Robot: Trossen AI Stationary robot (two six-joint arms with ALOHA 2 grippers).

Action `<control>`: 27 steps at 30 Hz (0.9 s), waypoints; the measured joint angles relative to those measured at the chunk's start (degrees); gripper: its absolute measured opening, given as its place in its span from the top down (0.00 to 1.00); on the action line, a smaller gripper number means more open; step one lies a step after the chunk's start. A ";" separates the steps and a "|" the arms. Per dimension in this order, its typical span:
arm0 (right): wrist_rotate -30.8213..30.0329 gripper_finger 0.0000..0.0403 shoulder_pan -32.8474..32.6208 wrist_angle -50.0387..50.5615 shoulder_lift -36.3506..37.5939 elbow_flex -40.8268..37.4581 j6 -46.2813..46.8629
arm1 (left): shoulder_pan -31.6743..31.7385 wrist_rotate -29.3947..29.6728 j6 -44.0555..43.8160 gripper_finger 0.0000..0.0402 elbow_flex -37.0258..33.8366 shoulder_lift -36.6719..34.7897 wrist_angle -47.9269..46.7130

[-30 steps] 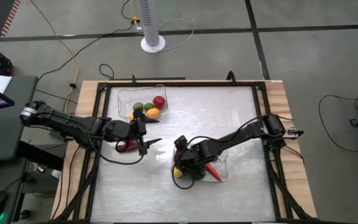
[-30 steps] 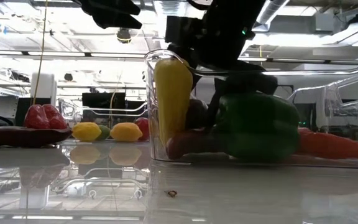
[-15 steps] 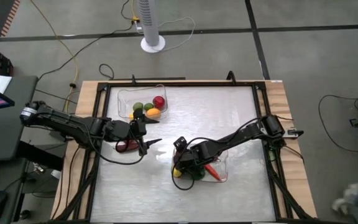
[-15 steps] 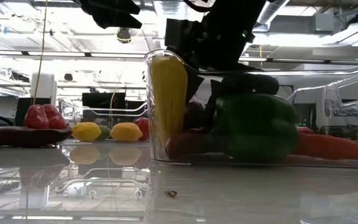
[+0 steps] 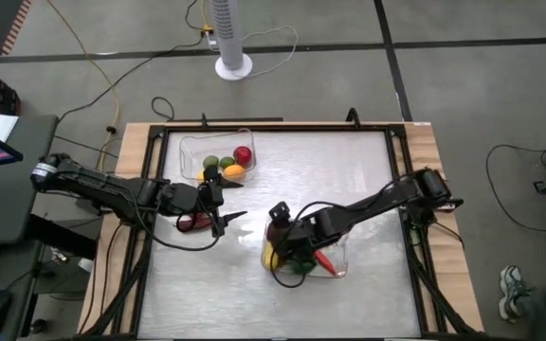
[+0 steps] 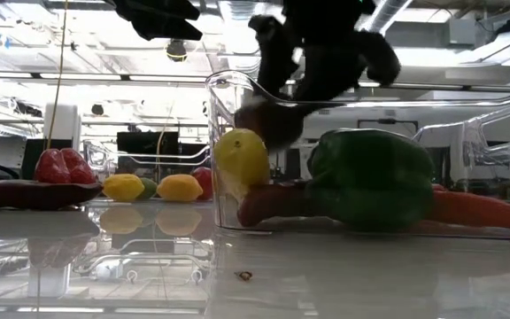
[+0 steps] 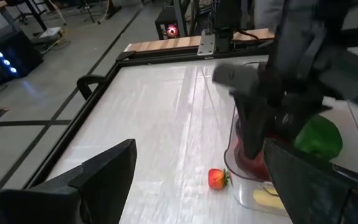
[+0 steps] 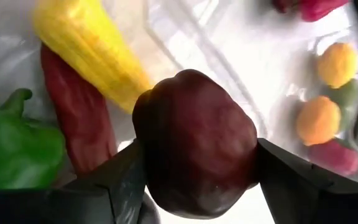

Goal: Sort produce into baskets
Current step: Put the red apple into the top transparent bin

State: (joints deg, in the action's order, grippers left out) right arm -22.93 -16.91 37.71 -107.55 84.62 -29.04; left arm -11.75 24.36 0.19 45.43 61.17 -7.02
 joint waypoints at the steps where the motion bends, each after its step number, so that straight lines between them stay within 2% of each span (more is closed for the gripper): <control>1: -0.43 0.28 0.00 0.06 0.89 0.00 0.18 | 0.00 -0.01 0.00 0.16 0.00 0.00 -0.02; 6: -1.26 0.28 1.10 -0.57 6.05 0.07 2.76 | -0.02 -1.28 -0.92 0.16 -0.99 -0.02 0.83; 11: -0.88 0.27 5.50 -6.44 8.71 0.07 3.07 | 0.00 -1.46 0.76 0.16 -10.87 0.09 15.95; 14: 2.75 0.27 9.79 -12.53 7.89 0.13 1.59 | 0.13 -0.34 1.02 0.16 -14.70 -0.43 21.49; 21: 8.26 0.27 20.47 -29.46 1.09 0.13 -2.78 | -0.70 5.04 -0.38 0.16 -16.13 -6.39 17.36; 27: 9.80 0.27 26.61 -39.99 -3.29 0.12 -3.79 | -1.05 9.02 -6.58 0.16 -16.17 -14.78 3.54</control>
State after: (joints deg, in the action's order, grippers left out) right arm -13.13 9.70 -2.29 -110.84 84.74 -32.83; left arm -12.80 33.38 -6.39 29.26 46.38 -3.48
